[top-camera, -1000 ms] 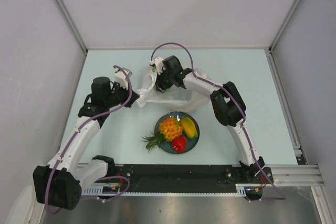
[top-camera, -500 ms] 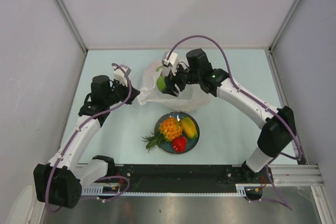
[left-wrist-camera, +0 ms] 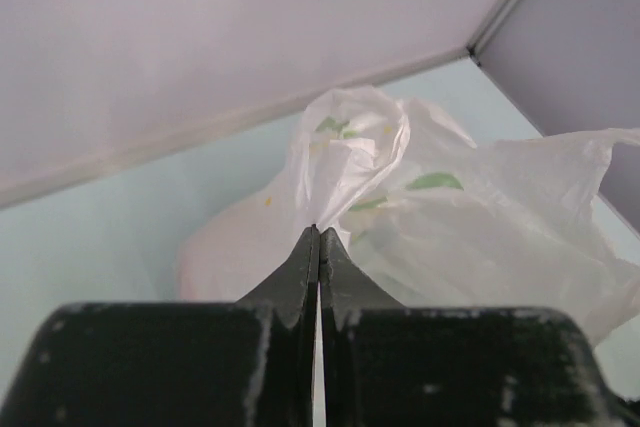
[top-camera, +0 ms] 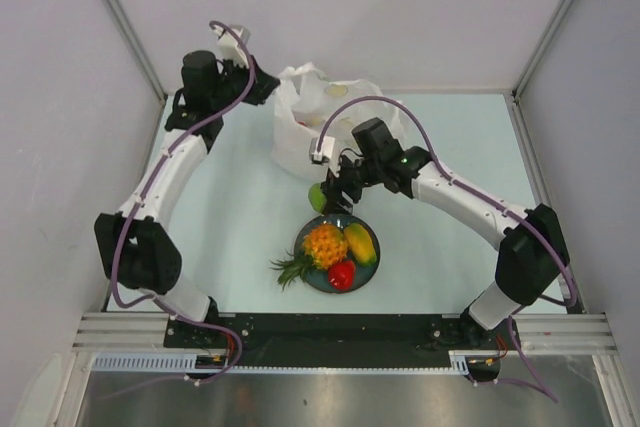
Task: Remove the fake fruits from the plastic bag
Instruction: Place the fake fruit on the plate.
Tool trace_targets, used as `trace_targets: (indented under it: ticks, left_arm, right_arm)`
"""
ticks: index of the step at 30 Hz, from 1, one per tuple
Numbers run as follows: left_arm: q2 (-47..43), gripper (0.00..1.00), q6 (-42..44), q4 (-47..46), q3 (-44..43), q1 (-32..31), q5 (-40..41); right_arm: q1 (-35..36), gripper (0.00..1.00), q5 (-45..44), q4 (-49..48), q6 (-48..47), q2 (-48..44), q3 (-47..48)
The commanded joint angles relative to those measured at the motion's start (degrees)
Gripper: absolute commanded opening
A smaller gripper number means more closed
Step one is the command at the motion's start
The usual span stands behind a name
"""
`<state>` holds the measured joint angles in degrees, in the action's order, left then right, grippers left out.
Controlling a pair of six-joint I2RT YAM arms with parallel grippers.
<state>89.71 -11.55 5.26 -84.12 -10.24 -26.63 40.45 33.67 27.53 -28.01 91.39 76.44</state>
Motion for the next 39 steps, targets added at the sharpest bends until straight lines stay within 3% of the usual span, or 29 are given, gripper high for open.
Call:
trace_targets:
  ticks: [1, 17, 39]
  left_arm:
    - [2.1, 0.0, 2.3, -1.2, -8.3, -0.4, 3.1]
    - [-10.2, 0.0, 2.2, -1.7, 9.4, -0.7, 2.3]
    - [-11.8, 0.0, 2.2, -1.8, 12.0, -0.7, 2.2]
  right_arm:
    - [-0.6, 0.48, -0.5, -2.1, -4.3, 2.0, 0.9]
    - [-5.5, 0.52, 1.2, 3.9, -18.0, 10.5, 0.8]
    - [-2.7, 0.57, 1.1, 10.5, -23.8, 12.0, -0.6]
